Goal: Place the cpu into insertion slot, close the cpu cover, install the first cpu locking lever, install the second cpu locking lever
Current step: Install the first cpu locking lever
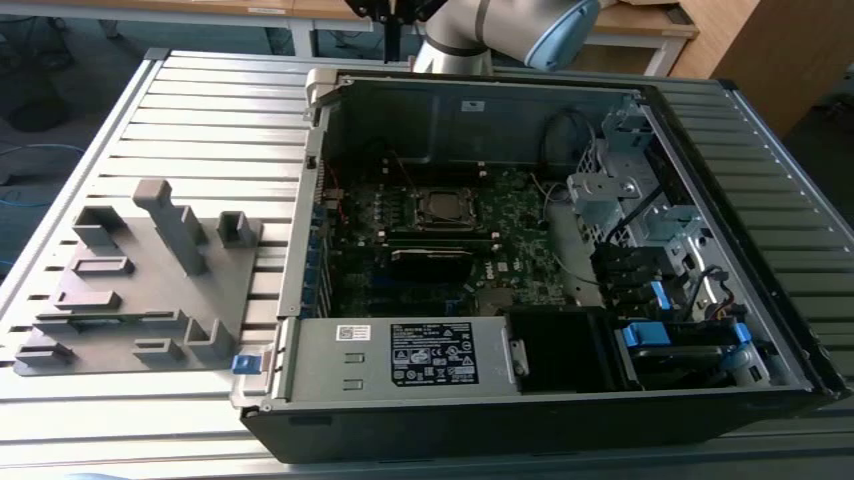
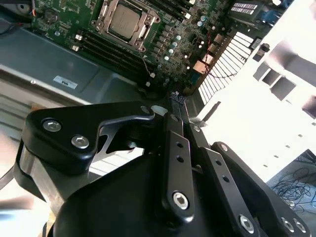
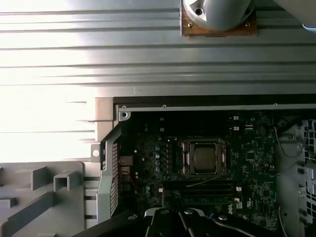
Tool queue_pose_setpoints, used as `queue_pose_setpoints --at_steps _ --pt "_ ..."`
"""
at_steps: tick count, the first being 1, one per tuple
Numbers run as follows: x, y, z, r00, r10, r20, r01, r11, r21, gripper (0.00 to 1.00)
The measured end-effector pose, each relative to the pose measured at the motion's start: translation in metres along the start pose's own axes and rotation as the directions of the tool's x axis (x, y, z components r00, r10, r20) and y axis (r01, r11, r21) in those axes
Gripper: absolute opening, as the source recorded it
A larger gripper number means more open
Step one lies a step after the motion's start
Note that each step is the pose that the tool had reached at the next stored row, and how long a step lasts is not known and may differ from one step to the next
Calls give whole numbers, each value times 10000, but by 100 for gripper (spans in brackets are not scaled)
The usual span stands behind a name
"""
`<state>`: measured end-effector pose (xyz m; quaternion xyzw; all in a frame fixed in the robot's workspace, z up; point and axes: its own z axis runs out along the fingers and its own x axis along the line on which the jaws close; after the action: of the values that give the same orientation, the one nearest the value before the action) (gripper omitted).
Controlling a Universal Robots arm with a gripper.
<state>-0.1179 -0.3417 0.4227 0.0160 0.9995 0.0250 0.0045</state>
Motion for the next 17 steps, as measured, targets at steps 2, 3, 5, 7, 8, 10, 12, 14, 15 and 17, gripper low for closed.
queue_pose_setpoints --at_steps 2,3,5,7,8,10,12,14,15,17 --pt "0 3 -64 10000 0 0 0 10000 0 11" --pt "-1 4 -95 10000 0 1 0 10000 -1 11" --pt "-1 8 -161 10000 0 1 0 10000 0 11" --pt "-2 11 -226 10000 0 0 0 10000 0 11" --pt "-2 13 -257 10000 0 0 0 10000 0 11" --pt "-2 16 -321 10000 0 1 0 10000 -1 11" --pt "-3 19 -387 10000 0 0 0 10000 0 11" --pt "-4 23 -451 10000 0 -1 0 10000 2 11" --pt "-4 25 -483 10000 0 -1 0 10000 1 11" --pt "-4 27 -548 10000 0 0 0 10000 0 11"
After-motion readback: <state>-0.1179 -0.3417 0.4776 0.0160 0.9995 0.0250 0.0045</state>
